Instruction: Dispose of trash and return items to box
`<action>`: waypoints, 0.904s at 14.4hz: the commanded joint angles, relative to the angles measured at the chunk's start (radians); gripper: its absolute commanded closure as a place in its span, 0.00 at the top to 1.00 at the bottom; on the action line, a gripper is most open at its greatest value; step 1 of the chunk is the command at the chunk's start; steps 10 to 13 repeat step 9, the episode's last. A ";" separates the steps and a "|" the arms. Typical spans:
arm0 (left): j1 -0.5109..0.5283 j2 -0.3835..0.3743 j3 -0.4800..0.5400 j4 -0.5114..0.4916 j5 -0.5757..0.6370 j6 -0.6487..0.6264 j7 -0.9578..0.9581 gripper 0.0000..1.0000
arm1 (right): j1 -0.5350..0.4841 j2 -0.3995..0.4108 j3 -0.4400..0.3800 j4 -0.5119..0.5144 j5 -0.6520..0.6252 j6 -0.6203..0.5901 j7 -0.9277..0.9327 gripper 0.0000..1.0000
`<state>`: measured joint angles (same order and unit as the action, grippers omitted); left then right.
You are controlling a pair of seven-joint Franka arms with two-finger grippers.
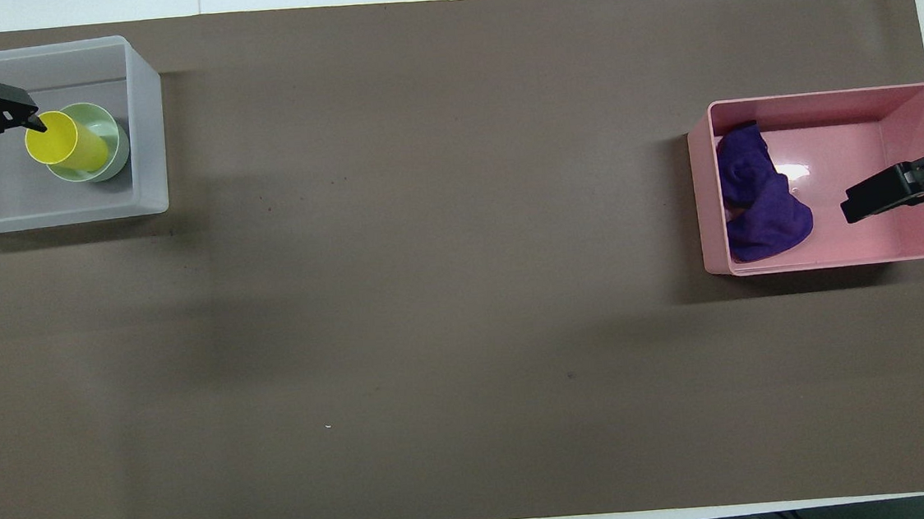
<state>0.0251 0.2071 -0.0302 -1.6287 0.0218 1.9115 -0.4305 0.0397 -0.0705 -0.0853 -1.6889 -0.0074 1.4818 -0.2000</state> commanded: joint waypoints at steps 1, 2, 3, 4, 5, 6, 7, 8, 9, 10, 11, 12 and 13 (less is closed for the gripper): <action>-0.028 -0.168 0.007 -0.078 0.021 -0.132 0.105 1.00 | -0.017 -0.026 0.010 -0.037 0.003 0.034 0.011 1.00; -0.033 -0.201 0.007 -0.080 0.021 -0.176 0.157 1.00 | -0.017 -0.026 0.010 -0.043 0.003 0.041 0.008 1.00; -0.034 -0.233 0.007 -0.079 0.021 -0.211 0.230 1.00 | -0.017 -0.029 0.010 -0.051 0.003 0.051 0.008 1.00; -0.031 -0.262 0.009 -0.076 0.012 -0.247 0.319 1.00 | -0.015 -0.029 0.010 -0.052 0.003 0.054 0.008 1.00; -0.031 -0.265 0.009 -0.057 0.010 -0.284 0.376 1.00 | -0.015 -0.029 0.010 -0.054 0.003 0.052 0.008 1.00; -0.033 -0.252 0.009 -0.016 0.010 -0.313 0.393 1.00 | -0.015 -0.031 0.010 -0.057 0.003 0.052 0.007 1.00; -0.033 -0.244 0.009 0.004 0.010 -0.322 0.397 1.00 | -0.015 -0.031 0.010 -0.060 0.006 0.052 0.007 1.00; -0.034 -0.236 0.007 0.012 0.012 -0.322 0.397 1.00 | -0.015 -0.032 0.010 -0.060 0.006 0.054 0.005 1.00; -0.039 -0.236 0.007 0.009 0.009 -0.313 0.406 1.00 | -0.014 -0.032 0.010 -0.064 0.006 0.054 0.008 1.00; -0.039 -0.236 0.007 0.009 0.009 -0.313 0.406 1.00 | -0.014 -0.032 0.010 -0.064 0.006 0.054 0.008 1.00; -0.039 -0.236 0.007 0.009 0.009 -0.313 0.406 1.00 | -0.014 -0.032 0.010 -0.064 0.006 0.054 0.008 1.00; -0.039 -0.236 0.007 0.009 0.009 -0.313 0.406 1.00 | -0.014 -0.032 0.010 -0.064 0.006 0.054 0.008 1.00; -0.039 -0.236 0.007 0.009 0.009 -0.313 0.406 1.00 | -0.014 -0.032 0.010 -0.064 0.006 0.054 0.008 1.00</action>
